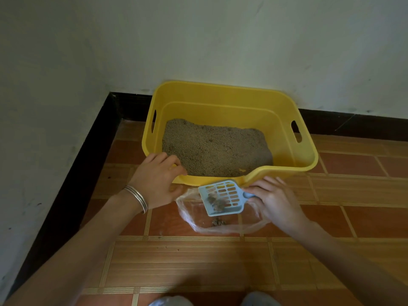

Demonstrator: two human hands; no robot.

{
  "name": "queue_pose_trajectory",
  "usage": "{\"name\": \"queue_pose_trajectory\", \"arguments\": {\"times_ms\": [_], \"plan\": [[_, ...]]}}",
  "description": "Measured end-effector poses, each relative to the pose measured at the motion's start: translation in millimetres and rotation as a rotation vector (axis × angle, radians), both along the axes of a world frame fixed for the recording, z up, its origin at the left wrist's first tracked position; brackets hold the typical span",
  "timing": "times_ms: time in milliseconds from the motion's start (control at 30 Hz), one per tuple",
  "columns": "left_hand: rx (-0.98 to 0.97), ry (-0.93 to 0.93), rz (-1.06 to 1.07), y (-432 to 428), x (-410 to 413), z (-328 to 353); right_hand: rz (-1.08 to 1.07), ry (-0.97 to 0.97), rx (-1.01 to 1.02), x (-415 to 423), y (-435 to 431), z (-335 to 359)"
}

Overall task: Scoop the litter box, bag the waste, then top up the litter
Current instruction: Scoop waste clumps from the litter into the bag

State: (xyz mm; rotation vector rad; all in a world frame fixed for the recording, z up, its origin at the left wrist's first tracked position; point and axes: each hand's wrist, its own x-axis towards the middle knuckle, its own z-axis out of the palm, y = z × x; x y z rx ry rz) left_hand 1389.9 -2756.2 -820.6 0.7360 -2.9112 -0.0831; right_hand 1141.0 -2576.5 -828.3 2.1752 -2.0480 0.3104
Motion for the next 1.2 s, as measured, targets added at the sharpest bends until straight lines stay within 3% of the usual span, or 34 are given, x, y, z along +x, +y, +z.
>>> {"name": "queue_pose_trajectory", "arguments": {"times_ms": [333,467,700,900,1067,1200], "plan": [[-0.004,0.010,-0.009,0,2,-3,0.244,0.248,-0.155,-12,5,-12],[-0.018,0.004,-0.026,-2,3,-2,0.192,0.143,-0.149,-17,9,0],[-0.028,0.015,-0.024,-23,9,4,-0.013,-0.229,-0.229,-29,-8,47],[-0.081,0.056,-0.048,-47,12,7,-0.229,-0.249,0.016,-50,-62,63],[-0.102,0.083,-0.086,-59,6,3,-0.326,-0.050,0.332,-76,-107,50],[-0.104,0.134,-0.109,-61,6,-2,-0.287,0.014,0.452,-82,-126,37]]}}
